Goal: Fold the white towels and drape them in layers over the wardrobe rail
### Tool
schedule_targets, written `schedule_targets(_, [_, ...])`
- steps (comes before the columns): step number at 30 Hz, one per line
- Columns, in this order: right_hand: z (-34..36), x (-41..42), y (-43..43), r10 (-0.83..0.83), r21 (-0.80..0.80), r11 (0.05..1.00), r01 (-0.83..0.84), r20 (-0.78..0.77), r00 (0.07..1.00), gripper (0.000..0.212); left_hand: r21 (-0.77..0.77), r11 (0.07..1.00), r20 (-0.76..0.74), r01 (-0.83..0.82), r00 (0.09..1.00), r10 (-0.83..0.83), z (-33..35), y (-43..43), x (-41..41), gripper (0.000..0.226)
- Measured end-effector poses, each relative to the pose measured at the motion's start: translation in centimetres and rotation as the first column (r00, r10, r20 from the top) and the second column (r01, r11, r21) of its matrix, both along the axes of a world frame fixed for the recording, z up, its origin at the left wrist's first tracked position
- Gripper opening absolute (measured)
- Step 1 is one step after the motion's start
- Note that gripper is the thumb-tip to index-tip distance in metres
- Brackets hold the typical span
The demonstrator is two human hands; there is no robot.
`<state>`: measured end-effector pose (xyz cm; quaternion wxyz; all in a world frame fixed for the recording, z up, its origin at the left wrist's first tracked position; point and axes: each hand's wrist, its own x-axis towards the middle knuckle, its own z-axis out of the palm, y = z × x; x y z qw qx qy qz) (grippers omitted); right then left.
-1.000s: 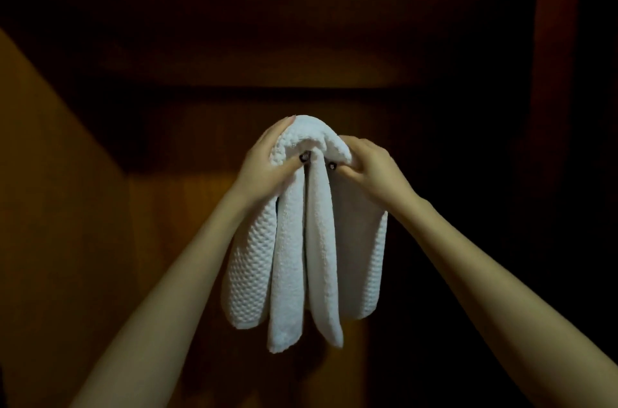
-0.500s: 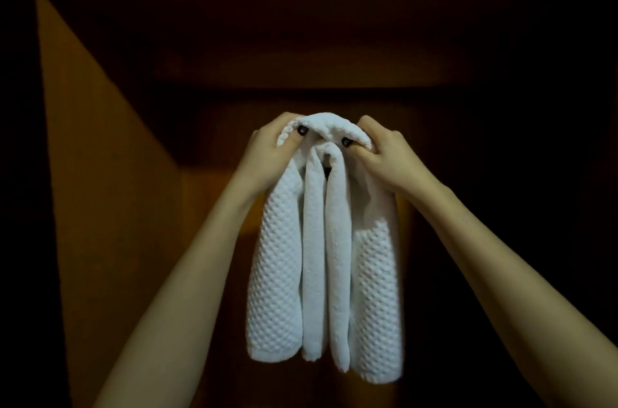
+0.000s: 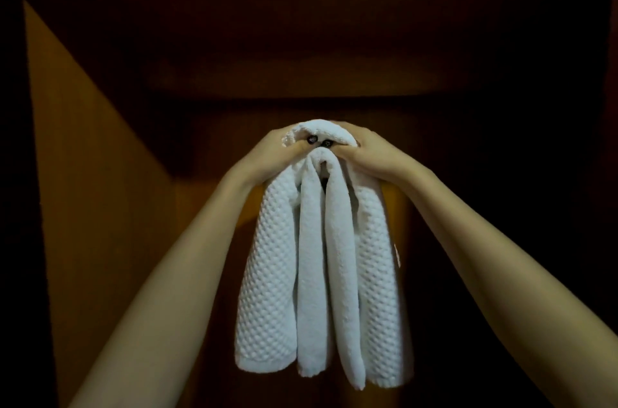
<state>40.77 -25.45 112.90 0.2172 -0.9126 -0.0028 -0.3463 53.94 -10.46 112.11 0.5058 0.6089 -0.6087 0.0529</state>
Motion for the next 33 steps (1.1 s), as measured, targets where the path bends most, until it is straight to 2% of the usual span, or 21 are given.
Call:
schedule_targets(3, [-3.2, -0.3, 0.3, 0.079, 0.113, 0.990, -0.085, 0.058, 0.995, 0.047, -0.040, 0.996, -0.096, 0.082, 0.992, -0.085, -2.8, -0.8, -0.2, 0.035])
schedule_targets(6, [-6.1, 0.1, 0.7, 0.096, 0.229, 0.967, -0.114, 0.087, 0.992, 0.066, -0.060, 0.987, -0.245, 0.148, 0.957, -0.159, -6.0, -1.1, -0.6, 0.080])
schedule_targets(8, [-7.5, -0.3, 0.9, 0.092, 0.268, 0.957, -0.108, 0.071, 0.993, 0.072, -0.025, 0.994, -0.276, 0.107, 0.955, -0.110, -8.1, -0.5, -0.5, 0.094])
schedule_targets(12, [-12.1, -2.0, 1.6, 0.023, 0.348, 0.934, -0.078, 0.160, 0.987, 0.064, -0.071, 0.997, -0.323, -0.005, 0.946, -0.018, -14.0, 1.1, -0.1, 0.081])
schedule_targets(14, [-15.0, -2.8, 2.6, -0.050, 0.402, 0.915, -0.045, 0.224, 0.973, 0.059, -0.102, 0.993, -0.366, -0.055, 0.930, 0.014, -17.0, 1.3, -0.7, 0.068])
schedule_targets(16, [-18.0, -3.5, 4.0, -0.060, 0.424, 0.903, -0.066, 0.276, 0.959, 0.052, -0.066, 0.990, -0.375, -0.124, 0.923, 0.090, -19.2, 1.3, -1.5, 0.051])
schedule_targets(19, [-22.1, -4.0, 4.9, -0.152, 0.479, 0.878, 0.015, 0.249, 0.957, 0.050, -0.069, 0.970, -0.374, -0.232, 0.908, 0.190, -21.4, 1.5, -2.1, 0.017])
schedule_targets(21, [-23.8, -4.4, 5.0, -0.233, 0.509, 0.857, 0.079, 0.247, 0.941, 0.038, -0.074, 0.959, -0.369, -0.275, 0.901, 0.230, -22.2, 1.7, -2.0, 0.008])
schedule_targets(23, [-24.3, -4.9, 5.2, -0.289, 0.529, 0.842, 0.108, 0.271, 0.918, 0.030, -0.063, 0.962, -0.373, -0.264, 0.901, 0.223, -22.6, 1.8, -2.0, 0.014])
schedule_targets(25, [-24.4, -5.2, 6.2, -0.290, 0.531, 0.839, 0.116, 0.258, 0.921, 0.032, -0.034, 0.977, -0.375, -0.209, 0.909, 0.181, -23.3, 1.7, -2.6, 0.026])
schedule_targets(28, [-25.1, -4.8, 8.4, -0.225, 0.493, 0.864, 0.102, 0.197, 0.954, 0.046, 0.047, 0.995, -0.445, -0.090, 0.890, 0.101, -24.8, 0.7, -4.3, 0.037])
schedule_targets(30, [-26.0, -4.3, 9.1, -0.262, 0.455, 0.879, 0.144, 0.209, 0.942, 0.062, 0.109, 0.989, -0.431, -0.095, 0.893, 0.133, -26.1, 0.1, -5.1, 0.047])
schedule_targets(33, [-26.6, -4.0, 8.9, -0.420, 0.425, 0.847, 0.318, 0.171, 0.891, 0.058, 0.153, 0.965, -0.438, -0.214, 0.861, 0.260, -27.0, -0.3, -5.2, 0.070])
